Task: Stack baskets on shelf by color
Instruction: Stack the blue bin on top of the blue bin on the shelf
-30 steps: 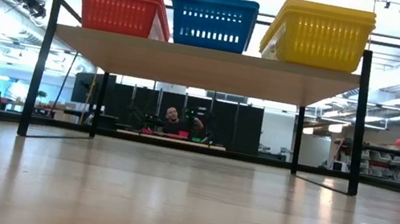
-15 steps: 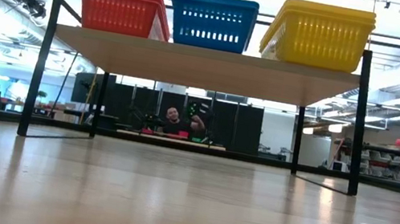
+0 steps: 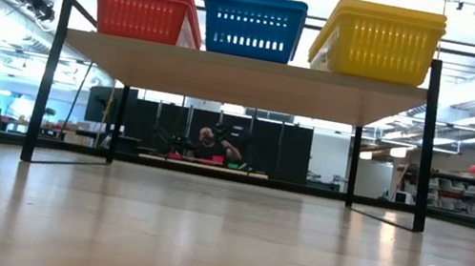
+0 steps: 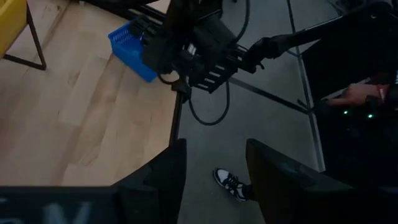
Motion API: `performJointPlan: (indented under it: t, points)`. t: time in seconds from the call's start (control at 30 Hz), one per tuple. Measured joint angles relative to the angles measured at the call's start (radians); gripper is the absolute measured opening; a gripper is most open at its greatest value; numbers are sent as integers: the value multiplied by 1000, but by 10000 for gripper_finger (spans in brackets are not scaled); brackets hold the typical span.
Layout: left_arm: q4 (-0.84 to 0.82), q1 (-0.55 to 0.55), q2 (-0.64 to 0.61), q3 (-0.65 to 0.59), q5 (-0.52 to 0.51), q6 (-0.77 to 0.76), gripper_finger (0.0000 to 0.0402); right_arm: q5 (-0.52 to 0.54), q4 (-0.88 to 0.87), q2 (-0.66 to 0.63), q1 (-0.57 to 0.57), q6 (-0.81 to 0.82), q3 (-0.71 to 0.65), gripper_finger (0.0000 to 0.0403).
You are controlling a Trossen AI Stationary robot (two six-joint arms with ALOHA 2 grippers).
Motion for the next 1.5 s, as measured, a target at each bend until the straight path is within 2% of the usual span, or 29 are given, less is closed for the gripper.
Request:
performJointPlan:
  t: [0.17, 0.37, 0.47, 0.6, 0.67, 0.83, 0.93, 1.13, 1.2, 1.4, 1.5]
  points:
    - [2, -7, 0, 0, -3, -7, 174, -61, 92, 0, -32, -67, -50, 198]
    - [3, -7, 0, 0, -3, -13, 174, -59, 115, 0, -80, -151, -59, 157]
    - [3, -7, 0, 0, -3, -13, 174, -52, 145, 0, -118, -239, -42, 113]
    - [4, -5, 0, 0, -3, -12, 173, -24, 197, 0, -171, -352, -17, 30]
    - [4, -5, 0, 0, -3, -9, 174, 0, 233, -2, -198, -381, 4, 16]
    - [3, 0, 0, 0, -3, -6, 174, 129, 261, -1, -268, -475, 80, 29]
    - [3, 7, 0, 0, -3, -6, 174, 139, 308, -1, -320, -525, 109, 17]
    - [3, 14, 0, 0, -3, -2, 174, 149, 476, -1, -407, -565, 125, 17]
    - [2, 14, 0, 0, -3, 4, 174, 149, 524, -1, -427, -566, 125, 35]
    - [2, 14, -1, 0, -2, 6, 174, 131, 610, -1, -454, -566, 114, 132]
    - [2, 14, -1, 0, -2, 6, 174, 121, 608, -1, -454, -565, 106, 167]
